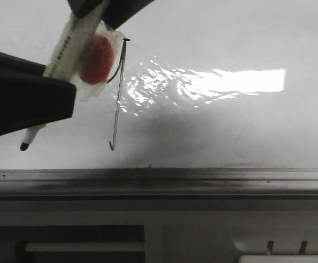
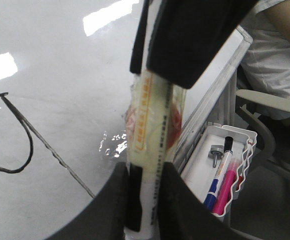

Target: Write number 9 on whiteboard

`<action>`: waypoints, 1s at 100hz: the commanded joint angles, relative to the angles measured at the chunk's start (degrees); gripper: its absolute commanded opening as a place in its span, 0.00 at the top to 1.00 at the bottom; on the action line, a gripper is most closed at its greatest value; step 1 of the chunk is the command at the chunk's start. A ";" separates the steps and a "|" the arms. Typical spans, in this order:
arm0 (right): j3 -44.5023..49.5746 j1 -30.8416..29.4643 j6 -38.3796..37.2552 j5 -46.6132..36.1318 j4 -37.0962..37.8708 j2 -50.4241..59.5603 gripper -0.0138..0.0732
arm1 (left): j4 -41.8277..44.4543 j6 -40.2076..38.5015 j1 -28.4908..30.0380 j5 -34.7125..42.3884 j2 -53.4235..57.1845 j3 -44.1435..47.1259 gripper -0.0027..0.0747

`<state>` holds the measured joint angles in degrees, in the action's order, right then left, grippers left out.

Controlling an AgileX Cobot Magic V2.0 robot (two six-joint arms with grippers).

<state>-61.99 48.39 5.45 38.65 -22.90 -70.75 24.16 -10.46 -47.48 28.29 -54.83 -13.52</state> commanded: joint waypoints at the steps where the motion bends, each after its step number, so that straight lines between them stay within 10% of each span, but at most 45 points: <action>1: -1.88 0.16 0.57 -3.00 -0.59 0.83 0.73 | -2.31 -1.24 -0.10 5.94 0.27 -1.77 0.99; 16: -1.88 0.16 0.57 -4.27 -0.21 0.83 0.40 | -8.23 -1.60 -0.10 5.71 0.27 -1.66 0.99; 51: -1.88 0.16 0.57 -5.34 0.62 0.83 0.39 | -54.45 -1.60 -0.10 0.34 -2.03 -1.66 0.99; 100: -1.88 0.16 0.57 -4.53 0.62 0.83 0.39 | -54.69 -1.49 -0.10 -0.12 -7.53 -1.66 0.99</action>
<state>-62.03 48.39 5.45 36.90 -22.13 -71.05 -29.80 -11.63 -47.48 25.70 -62.21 -13.79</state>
